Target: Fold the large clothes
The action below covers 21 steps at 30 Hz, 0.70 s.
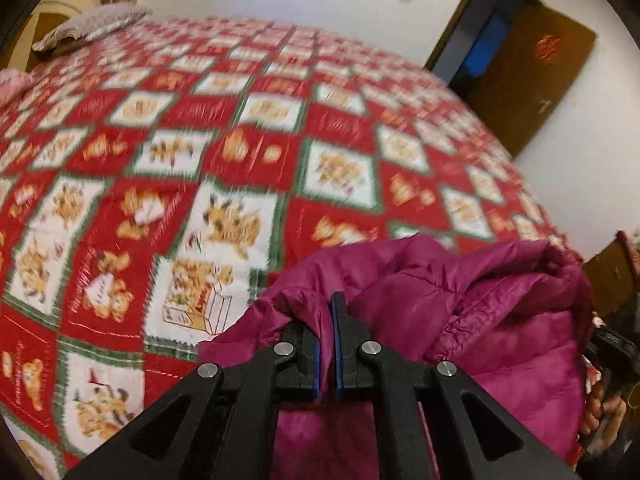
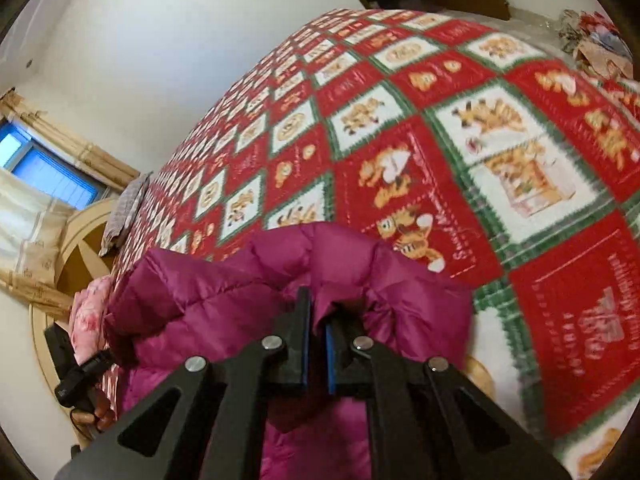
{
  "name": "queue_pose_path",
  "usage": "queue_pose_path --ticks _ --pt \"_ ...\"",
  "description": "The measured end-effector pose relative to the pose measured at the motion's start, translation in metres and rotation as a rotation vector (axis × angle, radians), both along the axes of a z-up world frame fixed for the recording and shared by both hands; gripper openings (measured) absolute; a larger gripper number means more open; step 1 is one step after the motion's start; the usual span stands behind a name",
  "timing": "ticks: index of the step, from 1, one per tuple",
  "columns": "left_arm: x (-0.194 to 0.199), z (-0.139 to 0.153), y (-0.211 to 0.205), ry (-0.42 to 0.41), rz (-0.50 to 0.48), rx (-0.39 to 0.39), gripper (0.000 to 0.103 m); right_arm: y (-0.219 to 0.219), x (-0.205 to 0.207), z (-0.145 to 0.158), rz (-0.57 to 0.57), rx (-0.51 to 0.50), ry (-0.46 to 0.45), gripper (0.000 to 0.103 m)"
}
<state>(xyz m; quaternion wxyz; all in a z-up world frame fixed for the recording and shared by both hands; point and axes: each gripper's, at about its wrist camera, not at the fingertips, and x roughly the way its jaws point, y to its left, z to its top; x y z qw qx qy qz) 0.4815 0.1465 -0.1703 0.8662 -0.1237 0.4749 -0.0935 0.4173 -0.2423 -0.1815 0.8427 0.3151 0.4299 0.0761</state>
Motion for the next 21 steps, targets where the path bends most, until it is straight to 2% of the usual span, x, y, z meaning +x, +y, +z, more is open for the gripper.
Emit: queue_pose_path --ticks 3,8,10,11,12,13,14,15,16,17,18,19,20,21 --pt "0.006 -0.006 0.011 0.036 0.021 -0.099 0.005 0.000 0.002 -0.004 -0.019 -0.021 0.004 0.009" --pt "0.013 -0.002 0.063 0.121 0.070 -0.473 0.010 -0.010 0.001 -0.006 -0.005 0.033 0.018 0.009" --pt "0.015 0.007 0.078 0.116 0.095 -0.551 0.013 -0.016 0.002 -0.006 0.004 0.074 0.022 0.014" --pt "0.013 0.014 0.084 0.097 0.108 -0.573 0.021 -0.018 0.004 -0.006 0.003 0.093 0.024 0.015" --pt "0.011 0.023 0.092 0.076 0.137 -0.561 0.040 -0.021 0.003 -0.003 0.000 0.110 0.022 0.019" --pt "0.008 0.032 0.098 0.055 0.167 -0.535 0.052 -0.025 0.002 0.001 -0.004 0.129 0.013 0.028" --pt "0.005 0.044 0.104 0.019 0.202 -0.505 0.070 -0.029 -0.002 0.008 -0.007 0.147 -0.003 0.036" --pt "0.000 0.053 0.109 -0.019 0.226 -0.487 0.075 -0.031 -0.002 0.014 -0.012 0.152 -0.018 0.059" --pt "-0.005 0.067 0.115 -0.068 0.250 -0.461 0.075 -0.035 -0.006 0.021 -0.026 0.145 -0.039 0.087" --pt "-0.010 0.079 0.115 -0.097 0.267 -0.414 0.075 -0.040 -0.012 0.033 -0.058 0.112 -0.066 0.098" --pt "-0.013 0.090 0.110 -0.110 0.275 -0.337 0.075 -0.044 -0.021 0.048 -0.101 0.064 -0.108 0.100" --pt "-0.014 0.095 0.104 -0.114 0.269 -0.263 0.075 -0.047 -0.031 0.061 -0.147 0.009 -0.145 0.098" --pt "-0.017 0.101 0.089 -0.124 0.241 -0.167 0.075 -0.045 -0.042 0.082 -0.205 -0.108 -0.183 0.095" --pt "-0.020 0.105 0.069 -0.138 0.197 -0.075 0.075 -0.039 -0.047 0.096 -0.210 -0.190 -0.219 0.080"
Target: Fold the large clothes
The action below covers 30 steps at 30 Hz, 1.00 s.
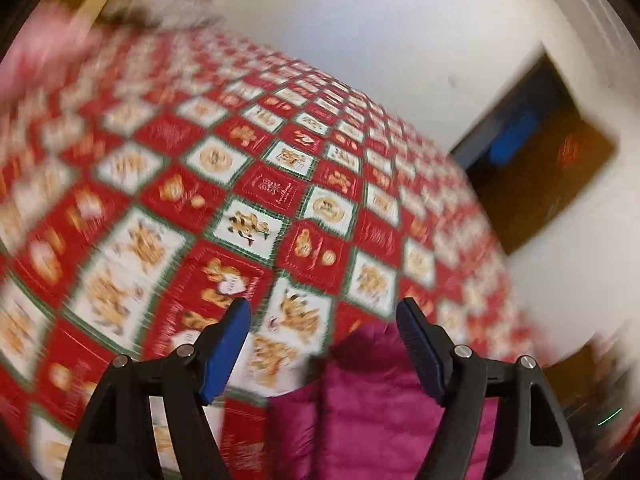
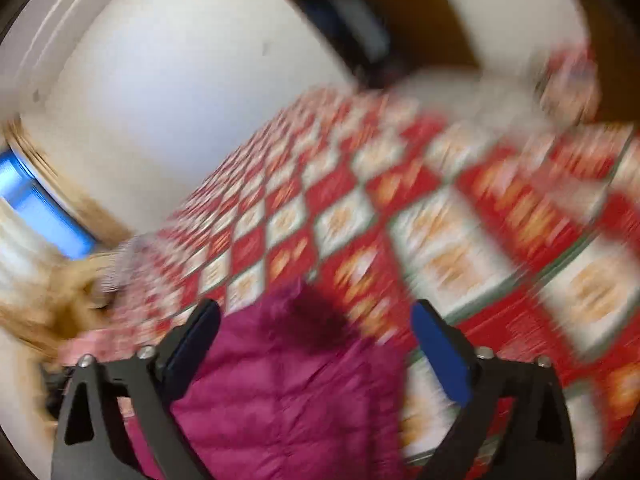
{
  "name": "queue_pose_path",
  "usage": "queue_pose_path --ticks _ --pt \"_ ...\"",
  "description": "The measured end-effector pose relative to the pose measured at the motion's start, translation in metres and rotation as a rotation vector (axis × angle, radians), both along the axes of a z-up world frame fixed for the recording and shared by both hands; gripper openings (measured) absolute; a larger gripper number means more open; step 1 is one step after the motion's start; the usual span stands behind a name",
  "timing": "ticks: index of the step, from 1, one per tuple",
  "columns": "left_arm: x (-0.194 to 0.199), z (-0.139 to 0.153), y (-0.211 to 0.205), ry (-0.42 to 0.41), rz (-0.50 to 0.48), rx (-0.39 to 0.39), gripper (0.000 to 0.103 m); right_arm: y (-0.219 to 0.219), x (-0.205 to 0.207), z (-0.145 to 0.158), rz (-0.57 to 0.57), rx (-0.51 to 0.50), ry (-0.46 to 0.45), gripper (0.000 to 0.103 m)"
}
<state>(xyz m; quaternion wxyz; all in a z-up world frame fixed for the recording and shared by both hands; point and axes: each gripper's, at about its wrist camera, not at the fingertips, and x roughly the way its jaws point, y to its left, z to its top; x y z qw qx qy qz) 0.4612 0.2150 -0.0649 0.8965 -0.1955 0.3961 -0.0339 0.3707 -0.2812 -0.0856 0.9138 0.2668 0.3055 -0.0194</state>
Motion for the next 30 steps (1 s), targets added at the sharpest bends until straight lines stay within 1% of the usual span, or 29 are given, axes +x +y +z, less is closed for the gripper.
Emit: queue_pose_path --ticks 1,2,3,4,5,6,8,9,11,12,13,14,15,16,17,20,24,25,29,30 --pt "-0.002 0.000 -0.015 -0.008 -0.031 0.066 0.075 0.010 -0.001 0.012 0.024 -0.072 -0.023 0.061" --pt "-0.006 0.002 -0.039 -0.029 -0.071 0.136 0.075 0.029 0.005 0.024 0.080 -0.146 -0.026 0.055" --pt "-0.010 0.002 -0.054 -0.050 -0.101 0.177 0.075 0.044 0.013 0.028 0.123 -0.179 -0.013 0.051" --pt "-0.012 0.001 -0.083 -0.078 -0.143 0.230 0.075 0.062 0.022 0.029 0.171 -0.201 0.001 0.048" --pt "-0.011 -0.002 -0.106 -0.098 -0.177 0.278 0.075 0.089 0.036 0.028 0.232 -0.235 0.022 0.047" --pt "-0.011 -0.007 -0.124 -0.109 -0.199 0.318 0.075 0.109 0.048 0.025 0.265 -0.277 0.043 0.047" --pt "-0.007 -0.020 -0.161 -0.123 -0.237 0.409 0.075 0.140 0.068 0.010 0.294 -0.340 0.069 0.047" --pt "-0.001 -0.031 -0.182 -0.125 -0.255 0.459 0.075 0.154 0.078 -0.002 0.297 -0.364 0.086 0.047" --pt "0.014 -0.049 -0.199 -0.110 -0.241 0.533 0.075 0.173 0.097 -0.030 0.283 -0.433 0.134 0.043" --pt "0.020 -0.057 -0.202 -0.099 -0.225 0.558 0.075 0.178 0.101 -0.044 0.277 -0.462 0.153 0.041" --pt "0.025 -0.068 -0.203 -0.073 -0.210 0.571 0.075 0.176 0.104 -0.058 0.278 -0.478 0.162 0.041" --pt "0.030 -0.078 -0.202 -0.043 -0.197 0.564 0.075 0.177 0.105 -0.070 0.282 -0.494 0.171 0.041" --pt "0.033 -0.085 -0.198 -0.019 -0.188 0.534 0.075 0.179 0.106 -0.080 0.287 -0.504 0.175 0.041" --pt "0.035 -0.090 -0.195 -0.008 -0.184 0.497 0.076 0.179 0.106 -0.085 0.291 -0.499 0.171 0.041" --pt "0.035 -0.094 -0.195 -0.006 -0.180 0.478 0.076 0.178 0.106 -0.088 0.290 -0.488 0.159 0.041" --pt "0.038 -0.104 -0.192 -0.012 -0.160 0.434 0.079 0.178 0.106 -0.093 0.287 -0.465 0.150 0.041" --pt "0.041 -0.117 -0.187 -0.023 -0.135 0.369 0.081 0.174 0.109 -0.098 0.310 -0.395 0.153 0.041" --pt "0.040 -0.119 -0.188 -0.023 -0.132 0.366 0.081 0.173 0.110 -0.099 0.313 -0.382 0.154 0.041" --pt "0.046 -0.126 -0.183 -0.002 -0.133 0.328 0.082 0.173 0.110 -0.098 0.312 -0.383 0.158 0.041" --pt "0.046 -0.126 -0.181 -0.004 -0.130 0.312 0.082 0.172 0.109 -0.097 0.313 -0.375 0.158 0.039"
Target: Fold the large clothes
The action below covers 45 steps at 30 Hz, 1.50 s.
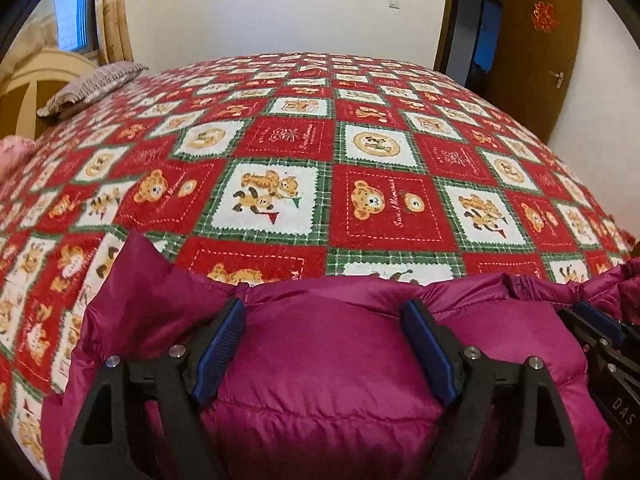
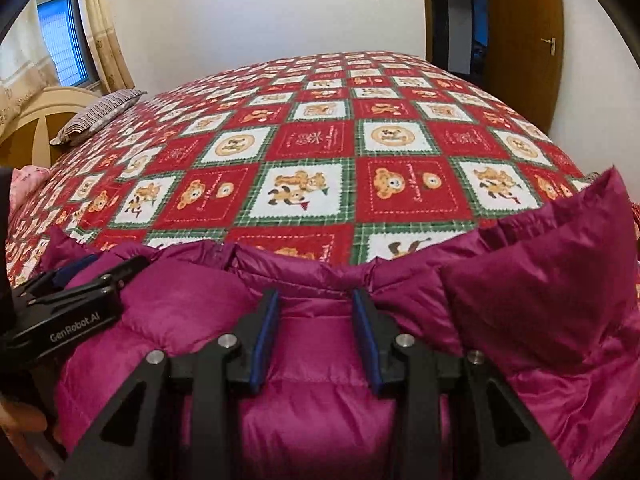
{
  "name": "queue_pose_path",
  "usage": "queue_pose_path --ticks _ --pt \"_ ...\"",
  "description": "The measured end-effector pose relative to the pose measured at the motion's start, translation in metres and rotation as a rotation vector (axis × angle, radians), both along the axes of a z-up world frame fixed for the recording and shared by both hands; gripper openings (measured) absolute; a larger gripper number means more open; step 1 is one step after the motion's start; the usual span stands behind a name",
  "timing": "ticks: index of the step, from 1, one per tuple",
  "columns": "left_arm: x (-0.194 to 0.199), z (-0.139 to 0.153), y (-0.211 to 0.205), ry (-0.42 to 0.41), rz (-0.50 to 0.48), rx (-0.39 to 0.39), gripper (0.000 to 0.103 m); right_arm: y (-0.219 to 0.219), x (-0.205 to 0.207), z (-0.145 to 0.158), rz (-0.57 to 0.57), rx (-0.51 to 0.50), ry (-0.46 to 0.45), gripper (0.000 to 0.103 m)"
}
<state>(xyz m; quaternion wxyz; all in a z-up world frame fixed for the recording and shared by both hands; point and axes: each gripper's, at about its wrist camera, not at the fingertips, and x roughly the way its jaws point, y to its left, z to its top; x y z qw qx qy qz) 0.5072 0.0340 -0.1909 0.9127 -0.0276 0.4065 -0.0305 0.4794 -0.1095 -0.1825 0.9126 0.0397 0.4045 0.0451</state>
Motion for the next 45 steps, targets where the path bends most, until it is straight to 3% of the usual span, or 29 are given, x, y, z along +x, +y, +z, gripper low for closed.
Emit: queue_pose_path --ticks 3,7,10,13,17,20,24,26,28,30,35,38,41,45 --pt "-0.001 0.000 0.004 -0.003 0.004 -0.027 0.082 -0.022 -0.019 0.015 -0.046 0.036 -0.055 0.035" --pt "-0.001 0.000 0.004 -0.002 0.006 -0.022 0.082 -0.077 -0.041 0.026 -0.233 -0.037 -0.070 0.035" --pt "-0.001 0.000 0.004 -0.001 0.006 -0.017 0.082 -0.103 -0.040 0.003 -0.292 -0.075 -0.001 0.037" --pt "-0.001 0.001 0.003 0.002 0.005 -0.014 0.082 -0.119 -0.035 -0.009 -0.303 0.022 0.019 0.038" --pt "0.000 0.006 0.006 0.027 -0.018 -0.029 0.082 -0.113 -0.030 -0.010 -0.298 -0.016 0.017 0.038" --pt "-0.018 0.029 0.022 0.015 -0.013 -0.019 0.082 -0.117 -0.032 -0.011 -0.297 0.006 0.013 0.038" --pt "-0.050 0.046 0.063 -0.087 0.094 0.124 0.082 -0.118 -0.036 -0.012 -0.298 0.008 0.007 0.038" --pt "-0.045 0.028 0.079 -0.039 0.152 0.166 0.082 -0.117 -0.036 -0.012 -0.298 0.003 0.007 0.038" --pt "-0.033 0.000 0.099 0.065 0.170 0.069 0.084 -0.117 -0.036 -0.011 -0.298 -0.002 0.008 0.039" --pt "-0.027 -0.005 0.109 0.085 0.186 -0.011 0.088 -0.116 -0.036 -0.010 -0.298 -0.011 0.012 0.040" --pt "-0.026 0.001 0.102 0.105 0.162 0.053 0.090 -0.119 -0.036 0.000 -0.289 0.006 0.050 0.040" --pt "-0.061 0.029 0.118 0.023 0.121 0.022 0.090 -0.111 -0.063 0.034 -0.266 0.012 -0.040 0.040" --pt "-0.108 0.050 0.139 -0.048 0.120 -0.016 0.090 -0.078 -0.094 0.064 -0.186 -0.044 -0.103 0.040" --pt "-0.161 0.046 0.153 -0.080 0.163 -0.060 0.090 -0.017 -0.130 0.083 -0.030 0.071 -0.153 0.040"
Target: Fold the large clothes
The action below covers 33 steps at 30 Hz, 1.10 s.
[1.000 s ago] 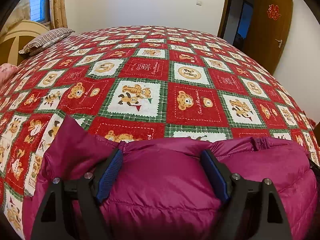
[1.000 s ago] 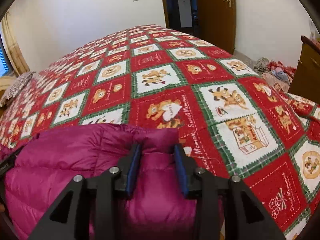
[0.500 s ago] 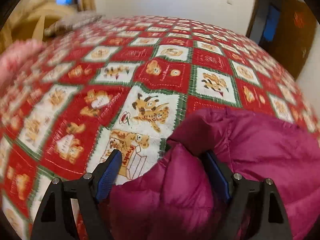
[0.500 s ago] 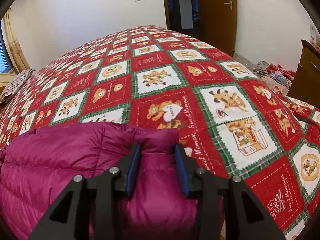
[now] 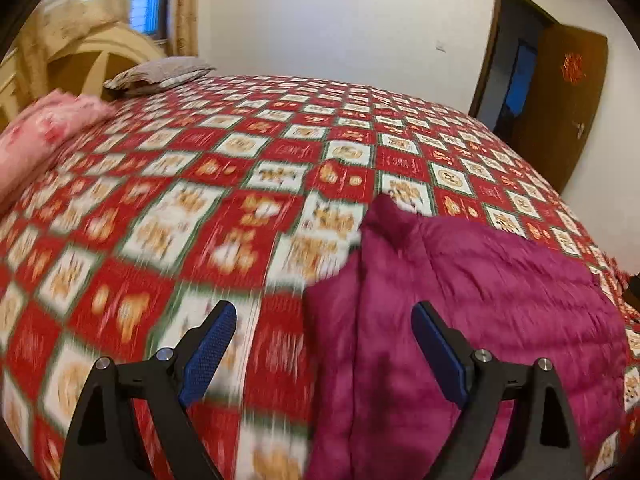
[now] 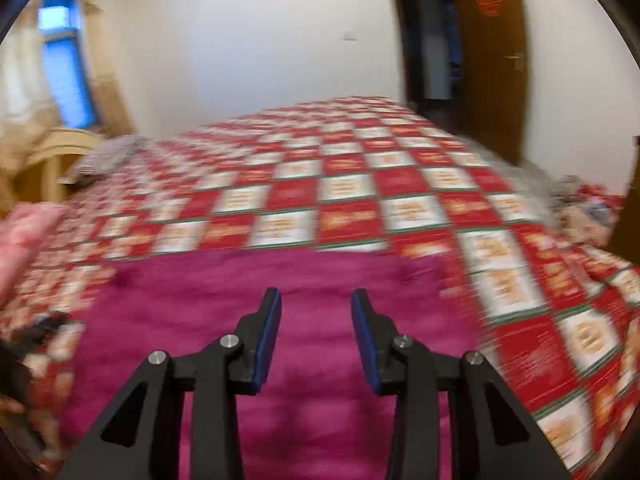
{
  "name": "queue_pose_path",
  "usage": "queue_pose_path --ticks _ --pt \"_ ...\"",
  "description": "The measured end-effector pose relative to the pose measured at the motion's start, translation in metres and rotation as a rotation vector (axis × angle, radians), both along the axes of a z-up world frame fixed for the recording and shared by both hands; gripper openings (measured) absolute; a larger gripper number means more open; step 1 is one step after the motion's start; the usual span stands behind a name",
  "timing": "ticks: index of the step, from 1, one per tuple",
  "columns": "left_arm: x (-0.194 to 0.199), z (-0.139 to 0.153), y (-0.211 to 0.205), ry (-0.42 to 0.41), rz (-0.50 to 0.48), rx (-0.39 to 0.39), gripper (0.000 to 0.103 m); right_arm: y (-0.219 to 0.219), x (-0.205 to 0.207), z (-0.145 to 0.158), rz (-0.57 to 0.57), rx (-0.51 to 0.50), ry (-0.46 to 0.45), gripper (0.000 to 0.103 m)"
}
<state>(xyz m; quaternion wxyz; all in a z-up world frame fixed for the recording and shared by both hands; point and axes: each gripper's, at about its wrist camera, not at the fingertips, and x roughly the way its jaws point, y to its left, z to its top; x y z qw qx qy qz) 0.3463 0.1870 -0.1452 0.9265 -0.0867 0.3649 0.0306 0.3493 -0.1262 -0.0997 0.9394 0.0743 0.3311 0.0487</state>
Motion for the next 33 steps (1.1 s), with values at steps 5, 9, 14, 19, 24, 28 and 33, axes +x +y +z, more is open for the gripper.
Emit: queue_pose_path --ticks 5,9,14,19,24,28,33 --pt "-0.016 -0.030 -0.009 0.038 0.048 -0.060 0.090 0.071 0.010 -0.028 0.109 0.038 0.056 0.023" --pt "-0.018 -0.046 -0.017 0.066 0.036 -0.220 0.090 0.098 0.025 -0.065 0.087 -0.041 0.116 0.021" --pt "-0.016 -0.049 -0.027 0.030 0.023 -0.286 0.092 0.095 0.022 -0.084 0.071 -0.037 0.120 0.019" --pt "-0.021 -0.045 -0.032 -0.017 -0.018 -0.421 0.072 0.087 0.019 -0.090 0.077 0.019 0.115 0.019" --pt "-0.014 -0.020 -0.045 -0.049 -0.081 -0.395 0.023 0.075 0.022 -0.093 0.077 0.127 0.134 0.017" --pt "-0.020 0.013 -0.063 -0.115 -0.147 -0.356 0.019 0.066 0.024 -0.095 0.089 0.218 0.153 0.016" --pt "-0.030 0.054 -0.102 -0.192 -0.270 -0.277 0.017 0.053 0.027 -0.100 0.099 0.348 0.185 0.012"
